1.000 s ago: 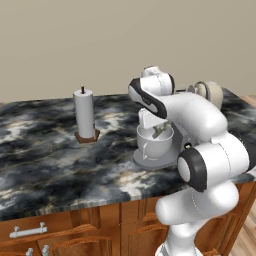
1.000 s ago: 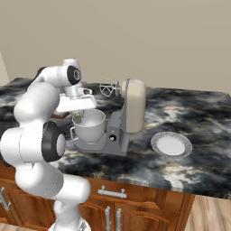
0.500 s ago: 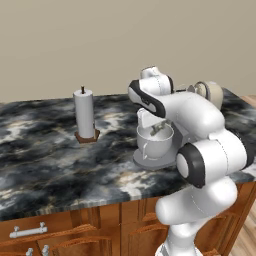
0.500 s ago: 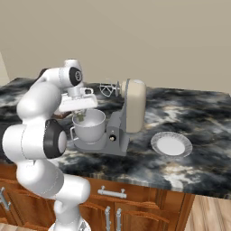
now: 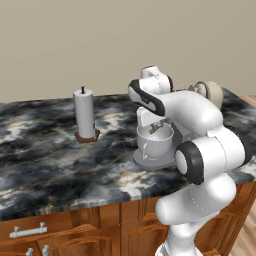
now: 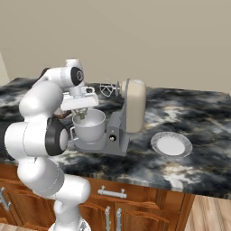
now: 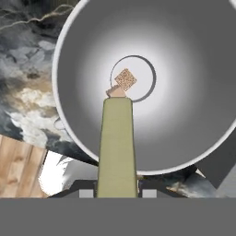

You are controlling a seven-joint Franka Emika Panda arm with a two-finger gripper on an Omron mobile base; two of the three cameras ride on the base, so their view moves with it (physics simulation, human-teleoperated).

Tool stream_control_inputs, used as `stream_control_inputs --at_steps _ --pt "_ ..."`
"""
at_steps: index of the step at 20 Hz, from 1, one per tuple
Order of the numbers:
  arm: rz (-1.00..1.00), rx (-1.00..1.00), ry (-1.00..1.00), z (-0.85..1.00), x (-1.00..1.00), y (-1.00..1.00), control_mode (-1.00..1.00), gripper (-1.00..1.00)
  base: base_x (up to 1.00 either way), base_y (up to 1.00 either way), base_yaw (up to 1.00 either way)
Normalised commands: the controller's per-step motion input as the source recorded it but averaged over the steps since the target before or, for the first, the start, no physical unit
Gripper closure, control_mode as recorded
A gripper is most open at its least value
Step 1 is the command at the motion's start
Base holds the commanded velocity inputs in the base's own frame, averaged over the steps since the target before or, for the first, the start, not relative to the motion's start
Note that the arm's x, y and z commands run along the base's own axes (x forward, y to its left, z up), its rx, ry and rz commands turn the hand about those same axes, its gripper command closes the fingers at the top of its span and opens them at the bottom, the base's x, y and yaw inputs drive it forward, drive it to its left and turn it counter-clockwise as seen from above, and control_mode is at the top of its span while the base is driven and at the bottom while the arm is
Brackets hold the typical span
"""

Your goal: Add butter and sugar cubes to the stand mixer bowl and then turn on the stand mixer to begin making frosting.

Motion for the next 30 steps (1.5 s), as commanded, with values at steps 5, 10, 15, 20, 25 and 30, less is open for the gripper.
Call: stream_control_inputs --at_steps 5,10,15,20,25,30 --pt "0.00 0.04 -0.07 -0.09 0.00 -0.02 -1.00 1.00 0.00 0.00 0.00" --pt "0.00 0.05 -0.07 -0.15 0.00 -0.04 -1.00 1.00 0.00 0.00 0.00" --pt "0.00 0.03 -0.04 -0.15 0.03 -0.01 -1.00 1.00 0.00 0.00 0.00" --pt "0.00 0.01 -0.01 -0.18 0.09 -0.02 -1.00 1.00 0.00 0.00 0.00" --pt "0.00 0.00 0.00 -0.20 0.10 -0.02 -1.00 1.00 0.00 0.00 0.00" --pt "0.00 0.00 0.00 -0.14 0.09 -0.01 -1.00 -1.00 0.00 0.00 0.00"
